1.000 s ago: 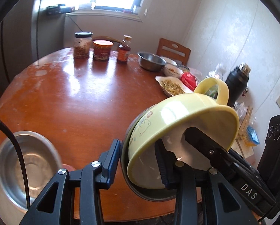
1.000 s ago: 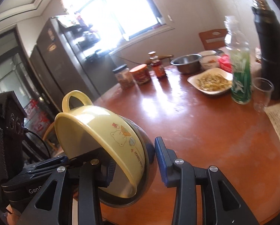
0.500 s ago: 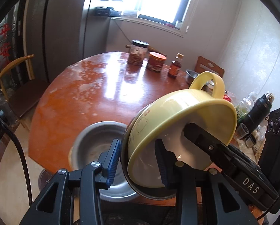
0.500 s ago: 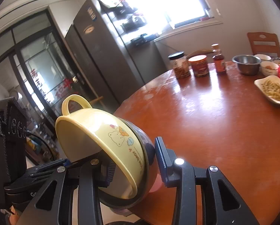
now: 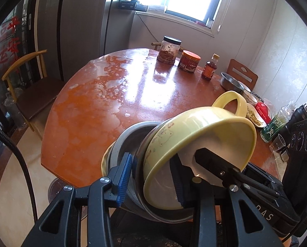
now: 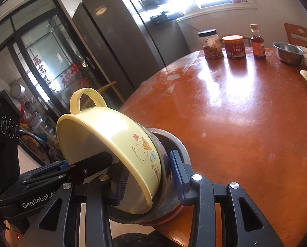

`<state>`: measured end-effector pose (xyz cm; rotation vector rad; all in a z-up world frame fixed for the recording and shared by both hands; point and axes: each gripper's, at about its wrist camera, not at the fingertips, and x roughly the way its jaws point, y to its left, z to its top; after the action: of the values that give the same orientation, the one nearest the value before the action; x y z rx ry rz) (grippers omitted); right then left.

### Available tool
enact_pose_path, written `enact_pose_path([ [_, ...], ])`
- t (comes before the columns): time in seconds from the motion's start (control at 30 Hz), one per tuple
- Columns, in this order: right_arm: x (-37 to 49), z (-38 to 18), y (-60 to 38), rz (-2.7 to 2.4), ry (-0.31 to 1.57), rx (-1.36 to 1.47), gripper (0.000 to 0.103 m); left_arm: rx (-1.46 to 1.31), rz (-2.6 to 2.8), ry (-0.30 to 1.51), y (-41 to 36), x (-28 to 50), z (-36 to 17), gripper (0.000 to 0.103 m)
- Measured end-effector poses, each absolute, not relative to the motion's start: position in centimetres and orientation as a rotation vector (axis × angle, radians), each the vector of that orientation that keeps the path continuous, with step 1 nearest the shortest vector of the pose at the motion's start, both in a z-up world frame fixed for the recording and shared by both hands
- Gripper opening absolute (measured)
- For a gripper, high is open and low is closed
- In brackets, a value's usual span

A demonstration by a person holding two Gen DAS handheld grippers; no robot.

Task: Organize plates and bowls
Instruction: 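Lower the held bowls onto the steel basin atop the stack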

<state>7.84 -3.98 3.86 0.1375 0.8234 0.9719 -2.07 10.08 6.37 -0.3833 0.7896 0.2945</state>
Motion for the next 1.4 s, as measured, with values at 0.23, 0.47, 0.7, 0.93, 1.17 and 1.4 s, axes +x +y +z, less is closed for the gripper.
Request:
enact_pose_path([
  [0.23,8.3,2.8,-3.0,0.958,0.855,0.129,0.041,-0.393,0.289,0.812,10.7,-0.9,5.1,0.037],
  [0.47,9.0,1.6,-2.4,0.944,0.881,0.127,0.041,-0.399,0.277,0.813,11.1,-0.5,4.7,0.037],
  [0.7,9.2,1.4,-2.0,0.949,0.871,0.125,0.041,-0.407,0.284,0.814,11.7,-0.4,4.3,0.037],
  [0.93,8.9,1.4,-1.8,0.951,0.855,0.122,0.041,-0.421,0.281,0.813,12.1,-0.4,4.1,0.037],
  [1.17,8.5,1.6,-2.0,0.959,0.837,0.127,0.041,-0.428,0.271,0.816,12.3,-0.3,3.9,0.037],
  [1.4,8.5,1.7,-1.9,0.959,0.835,0.125,0.046,-0.428,0.259,0.812,12.3,-0.2,4.0,0.038],
])
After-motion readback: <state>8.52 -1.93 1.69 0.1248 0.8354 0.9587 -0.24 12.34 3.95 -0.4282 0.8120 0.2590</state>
